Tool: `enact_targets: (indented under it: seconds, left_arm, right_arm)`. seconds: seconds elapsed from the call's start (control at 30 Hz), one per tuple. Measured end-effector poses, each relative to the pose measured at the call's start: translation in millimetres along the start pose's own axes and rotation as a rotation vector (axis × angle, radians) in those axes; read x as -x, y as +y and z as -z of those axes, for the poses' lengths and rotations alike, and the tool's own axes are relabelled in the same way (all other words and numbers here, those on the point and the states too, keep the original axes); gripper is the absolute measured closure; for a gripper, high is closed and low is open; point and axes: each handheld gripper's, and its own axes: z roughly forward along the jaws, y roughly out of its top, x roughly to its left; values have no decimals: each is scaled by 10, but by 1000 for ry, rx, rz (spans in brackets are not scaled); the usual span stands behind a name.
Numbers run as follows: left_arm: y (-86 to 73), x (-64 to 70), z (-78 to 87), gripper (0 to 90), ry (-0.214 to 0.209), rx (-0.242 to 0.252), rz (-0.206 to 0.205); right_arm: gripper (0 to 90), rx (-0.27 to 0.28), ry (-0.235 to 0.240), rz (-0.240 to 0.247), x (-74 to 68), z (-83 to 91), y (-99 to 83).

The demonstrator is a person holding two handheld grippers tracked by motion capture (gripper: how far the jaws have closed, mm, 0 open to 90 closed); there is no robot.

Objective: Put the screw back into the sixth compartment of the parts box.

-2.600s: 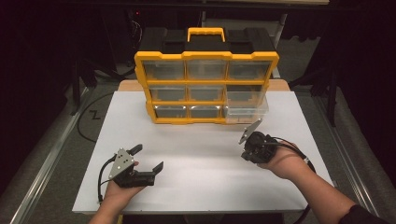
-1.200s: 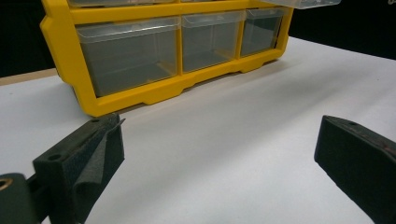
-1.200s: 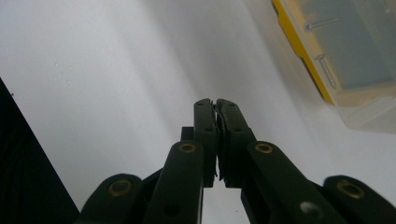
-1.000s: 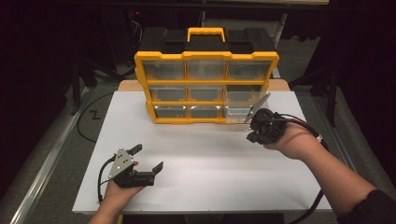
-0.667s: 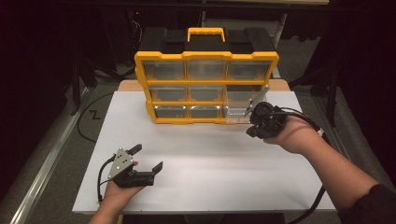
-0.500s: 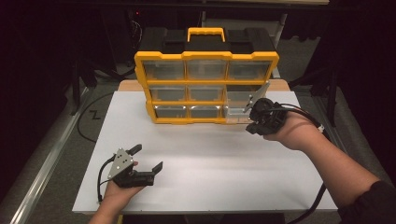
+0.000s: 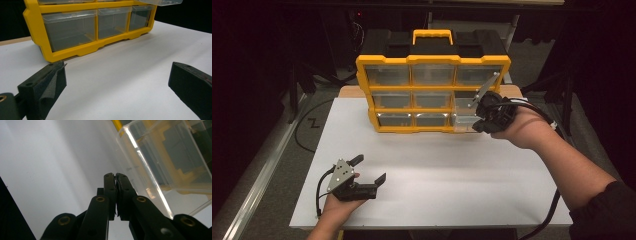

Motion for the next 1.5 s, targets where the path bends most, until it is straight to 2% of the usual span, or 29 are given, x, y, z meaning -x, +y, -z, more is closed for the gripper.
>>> enact_targets:
  seconds: [0.37, 0.67, 1.17, 1.5]
  left_arm:
    - [1, -5, 4, 23, 1, -1, 0]
    - [3, -10, 10, 23, 3, 5, 3]
    - [4, -15, 13, 23, 4, 7, 3]
    - [4, -17, 13, 23, 4, 9, 3]
  right_arm:
    - [896, -5, -17, -1, 102, 41, 129]
    - [896, 1, -20, 4, 171, -4, 195]
    - [896, -1, -37, -10, 335, -62, 307]
    - [895, 13, -31, -23, 412, -108, 372]
